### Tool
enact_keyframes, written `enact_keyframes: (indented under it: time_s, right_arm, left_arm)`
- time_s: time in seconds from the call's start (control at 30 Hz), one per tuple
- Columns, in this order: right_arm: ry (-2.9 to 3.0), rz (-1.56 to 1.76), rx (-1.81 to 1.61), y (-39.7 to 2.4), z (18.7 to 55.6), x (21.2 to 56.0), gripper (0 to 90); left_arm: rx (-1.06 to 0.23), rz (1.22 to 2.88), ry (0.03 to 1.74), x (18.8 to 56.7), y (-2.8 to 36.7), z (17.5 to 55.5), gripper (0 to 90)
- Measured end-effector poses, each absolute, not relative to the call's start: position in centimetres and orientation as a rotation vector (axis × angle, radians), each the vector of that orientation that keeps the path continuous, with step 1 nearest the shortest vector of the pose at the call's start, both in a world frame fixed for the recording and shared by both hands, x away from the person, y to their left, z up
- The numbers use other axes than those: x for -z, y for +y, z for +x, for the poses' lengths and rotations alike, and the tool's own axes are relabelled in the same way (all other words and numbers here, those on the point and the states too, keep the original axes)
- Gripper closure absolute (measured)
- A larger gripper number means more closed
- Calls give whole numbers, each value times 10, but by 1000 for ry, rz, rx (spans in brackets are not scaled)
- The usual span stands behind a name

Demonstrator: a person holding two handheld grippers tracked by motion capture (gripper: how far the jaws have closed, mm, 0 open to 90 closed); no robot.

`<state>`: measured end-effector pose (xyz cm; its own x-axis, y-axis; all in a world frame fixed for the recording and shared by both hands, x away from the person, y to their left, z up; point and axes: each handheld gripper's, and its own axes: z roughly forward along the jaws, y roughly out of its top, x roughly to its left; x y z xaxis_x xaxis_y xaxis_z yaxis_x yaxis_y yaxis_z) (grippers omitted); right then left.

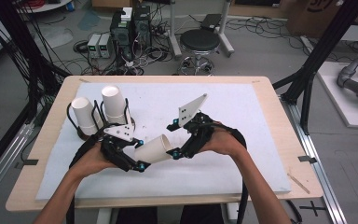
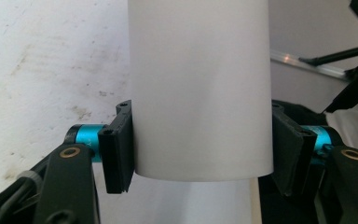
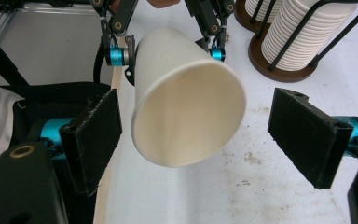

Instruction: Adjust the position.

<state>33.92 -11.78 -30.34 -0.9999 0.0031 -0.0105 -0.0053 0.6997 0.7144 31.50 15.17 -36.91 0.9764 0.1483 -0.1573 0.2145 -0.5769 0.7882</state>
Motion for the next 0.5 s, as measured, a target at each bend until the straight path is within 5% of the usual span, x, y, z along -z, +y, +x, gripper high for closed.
enact_keyframes:
  time_s: [0.5]
  right_arm:
    - [2886,19,-1232,-125,340,308,180]
  left_arm:
    - [70,2096,272,373,169,311,350]
